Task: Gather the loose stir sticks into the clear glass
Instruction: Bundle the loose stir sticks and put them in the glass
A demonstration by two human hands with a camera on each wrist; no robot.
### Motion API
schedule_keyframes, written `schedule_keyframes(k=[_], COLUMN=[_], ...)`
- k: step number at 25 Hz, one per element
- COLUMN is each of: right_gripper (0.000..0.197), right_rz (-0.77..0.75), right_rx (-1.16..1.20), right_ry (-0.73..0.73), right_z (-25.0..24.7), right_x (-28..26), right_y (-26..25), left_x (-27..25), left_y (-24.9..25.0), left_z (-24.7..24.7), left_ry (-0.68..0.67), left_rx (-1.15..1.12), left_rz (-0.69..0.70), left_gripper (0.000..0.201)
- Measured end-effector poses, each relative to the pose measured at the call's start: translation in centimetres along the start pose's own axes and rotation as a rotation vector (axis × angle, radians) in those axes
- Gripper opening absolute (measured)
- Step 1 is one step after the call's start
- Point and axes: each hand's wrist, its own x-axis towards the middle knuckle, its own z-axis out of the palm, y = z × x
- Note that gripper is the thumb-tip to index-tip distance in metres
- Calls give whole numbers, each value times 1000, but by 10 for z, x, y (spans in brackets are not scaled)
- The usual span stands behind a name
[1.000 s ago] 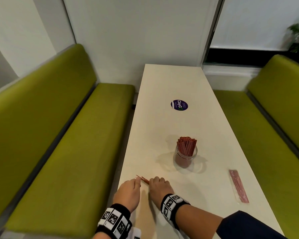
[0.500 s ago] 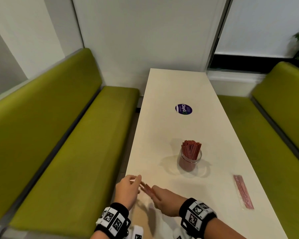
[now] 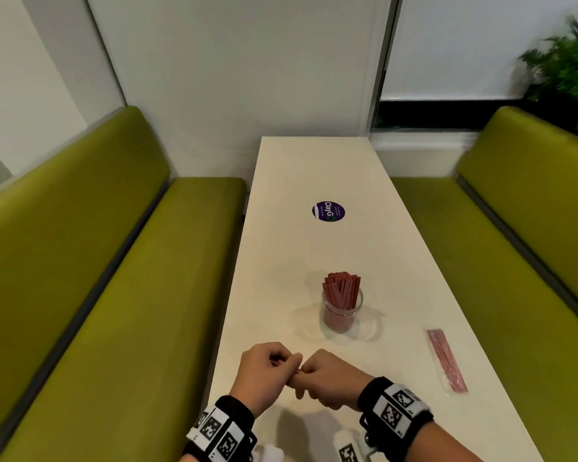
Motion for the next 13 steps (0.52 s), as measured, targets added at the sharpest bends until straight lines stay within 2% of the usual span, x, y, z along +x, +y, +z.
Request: schedule_keyframes(k=[2,4,6,8,10,13], right_gripper=[29,21,18,25,22,15], right_rz=[8,-18,-66,-85,-82,-101], right_rx=[121,249,429,649,837,925], right_ry=[16,-38,-60,-6,86,194], right_z=[-23,-46,-67,-82,-85,-79], right_x=[-7,-15,-20,-19,-14,-3], right_y=[6,13,18,27,32,33], left_x=[3,7,13,23,31,35], left_y=[11,22,29,33,37,48], left_z=[6,14,18,23,33,59], left_ry=[-48,-75,-36,37,100,79], left_rx=[-12,-53,-103,-127,-137,-113], left_rz=[35,57,70,73,75,80], left_gripper=[22,22,21,20,19,16])
